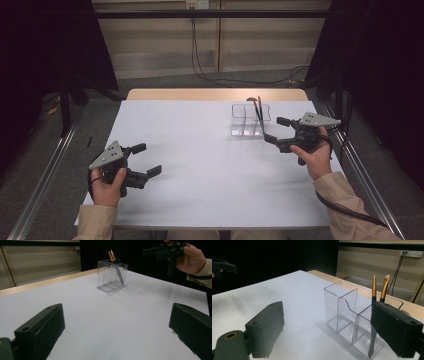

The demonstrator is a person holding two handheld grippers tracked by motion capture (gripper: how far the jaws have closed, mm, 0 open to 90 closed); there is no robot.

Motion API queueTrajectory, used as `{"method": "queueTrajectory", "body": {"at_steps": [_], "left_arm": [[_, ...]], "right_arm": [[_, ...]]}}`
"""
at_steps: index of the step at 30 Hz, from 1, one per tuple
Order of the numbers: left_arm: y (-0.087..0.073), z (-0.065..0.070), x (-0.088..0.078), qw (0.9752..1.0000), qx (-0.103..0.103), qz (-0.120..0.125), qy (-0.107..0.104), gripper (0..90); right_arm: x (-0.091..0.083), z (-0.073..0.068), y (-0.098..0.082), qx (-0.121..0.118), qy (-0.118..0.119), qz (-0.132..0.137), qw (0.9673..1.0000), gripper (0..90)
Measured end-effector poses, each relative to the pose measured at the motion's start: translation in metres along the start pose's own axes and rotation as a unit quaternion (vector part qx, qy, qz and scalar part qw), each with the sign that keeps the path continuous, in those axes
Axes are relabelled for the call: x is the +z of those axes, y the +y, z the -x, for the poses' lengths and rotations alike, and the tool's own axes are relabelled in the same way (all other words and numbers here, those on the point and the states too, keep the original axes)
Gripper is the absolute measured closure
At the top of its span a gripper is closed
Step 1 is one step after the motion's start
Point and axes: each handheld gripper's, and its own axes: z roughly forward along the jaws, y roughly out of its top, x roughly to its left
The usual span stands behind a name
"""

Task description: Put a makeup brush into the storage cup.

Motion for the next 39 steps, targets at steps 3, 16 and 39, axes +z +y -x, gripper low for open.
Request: {"method": "queueTrajectory", "body": {"at_steps": [3,16,39], "left_arm": [[0.000,0.000,0.000,1.0000,-0.001,0.000,0.000,0.0],[0.000,0.000,0.000,1.0000,0.001,0.000,0.001,0.0],[0.001,0.001,-0.001,1.0000,0.000,0.001,0.002,0.0]], "right_arm": [[-0.002,-0.001,-0.002,-0.001,0.001,-0.004,1.0000,11.4],[-0.009,-0.004,-0.011,0.000,0.006,-0.006,1.0000,11.3],[-0.022,-0.012,-0.022,-0.002,0.012,-0.012,0.9999,11.2]]}}
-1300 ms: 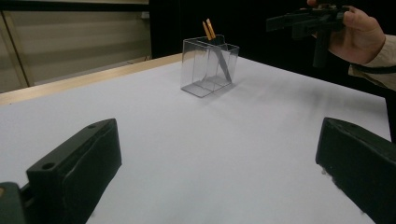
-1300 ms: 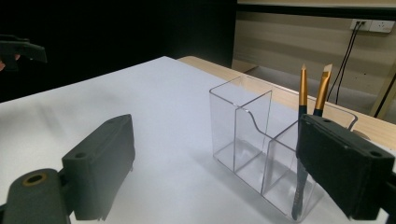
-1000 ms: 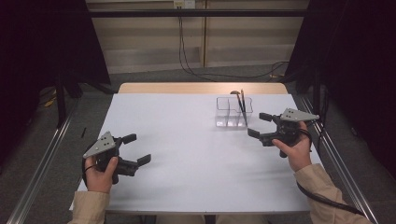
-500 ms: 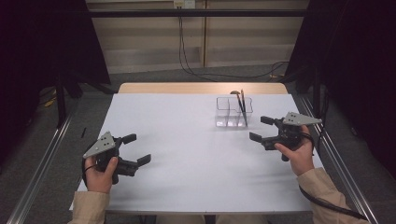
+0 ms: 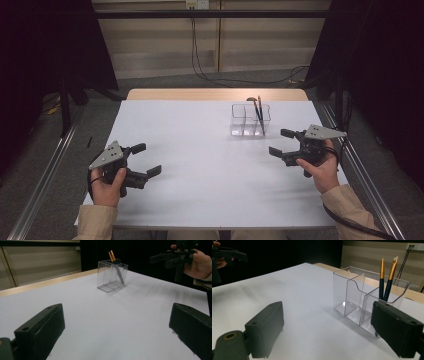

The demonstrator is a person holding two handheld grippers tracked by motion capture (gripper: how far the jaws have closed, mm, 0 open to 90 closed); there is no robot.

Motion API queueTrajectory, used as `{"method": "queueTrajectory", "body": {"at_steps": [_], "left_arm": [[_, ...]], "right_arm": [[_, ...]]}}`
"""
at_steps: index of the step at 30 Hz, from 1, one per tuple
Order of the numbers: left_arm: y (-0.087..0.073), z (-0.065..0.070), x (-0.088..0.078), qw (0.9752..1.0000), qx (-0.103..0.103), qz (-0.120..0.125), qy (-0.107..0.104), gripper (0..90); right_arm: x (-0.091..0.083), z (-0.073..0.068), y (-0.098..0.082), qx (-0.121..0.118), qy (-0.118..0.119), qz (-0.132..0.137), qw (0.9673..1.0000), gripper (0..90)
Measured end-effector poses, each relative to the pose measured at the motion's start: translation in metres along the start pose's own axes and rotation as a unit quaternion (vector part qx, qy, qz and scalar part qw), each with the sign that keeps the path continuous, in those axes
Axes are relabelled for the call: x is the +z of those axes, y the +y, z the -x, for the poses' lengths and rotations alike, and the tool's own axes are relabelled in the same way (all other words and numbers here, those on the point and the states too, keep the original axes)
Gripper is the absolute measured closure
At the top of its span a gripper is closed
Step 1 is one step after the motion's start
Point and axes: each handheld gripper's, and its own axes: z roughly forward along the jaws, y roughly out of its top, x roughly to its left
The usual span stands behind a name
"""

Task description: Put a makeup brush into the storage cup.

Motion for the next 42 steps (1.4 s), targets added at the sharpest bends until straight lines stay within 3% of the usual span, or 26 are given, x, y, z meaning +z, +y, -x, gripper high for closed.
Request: {"method": "queueTrajectory", "body": {"at_steps": [42], "left_arm": [[0.000,-0.001,-0.001,1.0000,0.001,-0.001,0.000,0.0]], "right_arm": [[-0.025,-0.013,-0.013,-0.001,0.005,-0.003,1.0000,10.0]]}}
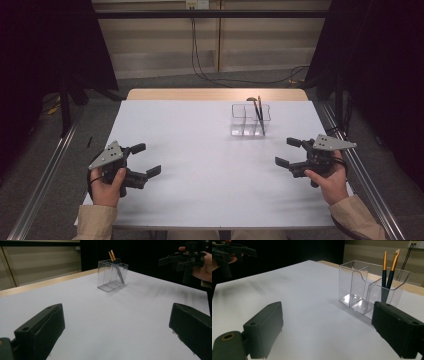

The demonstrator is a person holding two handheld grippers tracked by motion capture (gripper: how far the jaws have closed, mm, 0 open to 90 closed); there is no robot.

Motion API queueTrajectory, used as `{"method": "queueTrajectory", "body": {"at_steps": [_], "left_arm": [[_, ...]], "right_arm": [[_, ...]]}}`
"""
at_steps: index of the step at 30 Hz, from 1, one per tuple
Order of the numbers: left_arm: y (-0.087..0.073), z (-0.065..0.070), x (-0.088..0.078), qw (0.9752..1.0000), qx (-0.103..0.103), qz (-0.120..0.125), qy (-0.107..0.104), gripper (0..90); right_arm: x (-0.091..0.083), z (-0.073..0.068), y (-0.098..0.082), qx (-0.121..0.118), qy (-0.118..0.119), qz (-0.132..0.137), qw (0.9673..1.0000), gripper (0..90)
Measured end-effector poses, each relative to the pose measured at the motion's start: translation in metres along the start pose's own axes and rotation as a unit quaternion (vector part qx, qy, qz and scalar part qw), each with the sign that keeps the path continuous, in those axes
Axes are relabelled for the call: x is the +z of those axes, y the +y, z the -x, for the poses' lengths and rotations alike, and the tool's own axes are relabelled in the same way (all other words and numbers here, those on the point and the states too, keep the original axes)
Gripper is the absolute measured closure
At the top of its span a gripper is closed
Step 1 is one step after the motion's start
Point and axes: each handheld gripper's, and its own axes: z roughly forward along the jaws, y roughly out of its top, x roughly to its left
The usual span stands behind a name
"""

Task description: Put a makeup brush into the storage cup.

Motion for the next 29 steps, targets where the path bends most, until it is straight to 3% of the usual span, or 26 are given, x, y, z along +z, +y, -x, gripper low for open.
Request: {"method": "queueTrajectory", "body": {"at_steps": [29], "left_arm": [[0.0002,0.0008,-0.0013,1.0000,0.003,0.000,0.000,0.0]], "right_arm": [[-0.0087,-0.0071,-0.0061,-0.012,0.002,-0.004,0.9999,8.6]]}}
